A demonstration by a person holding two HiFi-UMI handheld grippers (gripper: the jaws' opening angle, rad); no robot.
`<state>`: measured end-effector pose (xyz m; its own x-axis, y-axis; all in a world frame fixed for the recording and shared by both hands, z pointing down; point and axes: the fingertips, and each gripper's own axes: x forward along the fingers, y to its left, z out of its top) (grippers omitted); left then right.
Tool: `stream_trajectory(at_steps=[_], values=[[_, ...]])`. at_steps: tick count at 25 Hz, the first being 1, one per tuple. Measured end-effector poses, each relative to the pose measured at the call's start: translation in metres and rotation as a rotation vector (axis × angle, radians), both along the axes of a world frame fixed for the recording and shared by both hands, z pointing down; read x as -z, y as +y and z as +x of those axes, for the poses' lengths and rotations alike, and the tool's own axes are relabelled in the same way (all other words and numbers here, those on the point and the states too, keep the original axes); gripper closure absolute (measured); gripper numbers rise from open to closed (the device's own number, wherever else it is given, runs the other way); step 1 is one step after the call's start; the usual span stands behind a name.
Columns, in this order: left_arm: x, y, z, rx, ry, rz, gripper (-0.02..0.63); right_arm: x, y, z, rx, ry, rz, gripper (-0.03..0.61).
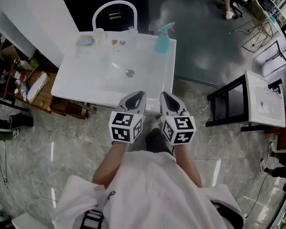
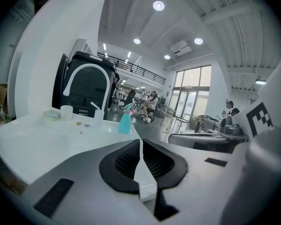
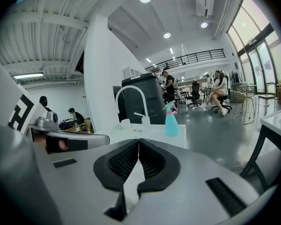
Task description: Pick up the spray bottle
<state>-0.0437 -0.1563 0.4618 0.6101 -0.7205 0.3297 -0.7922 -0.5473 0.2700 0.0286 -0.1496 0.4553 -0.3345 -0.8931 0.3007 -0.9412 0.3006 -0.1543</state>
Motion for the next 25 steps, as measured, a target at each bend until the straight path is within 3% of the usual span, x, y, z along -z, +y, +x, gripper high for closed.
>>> stream_trajectory(at_steps=[25], values=[[-0.003, -0.14, 0.088, 0.099, -0.026, -0.01, 0.572, -0.006, -0.15, 0.076, 0.146, 0.018, -0.001, 0.551]])
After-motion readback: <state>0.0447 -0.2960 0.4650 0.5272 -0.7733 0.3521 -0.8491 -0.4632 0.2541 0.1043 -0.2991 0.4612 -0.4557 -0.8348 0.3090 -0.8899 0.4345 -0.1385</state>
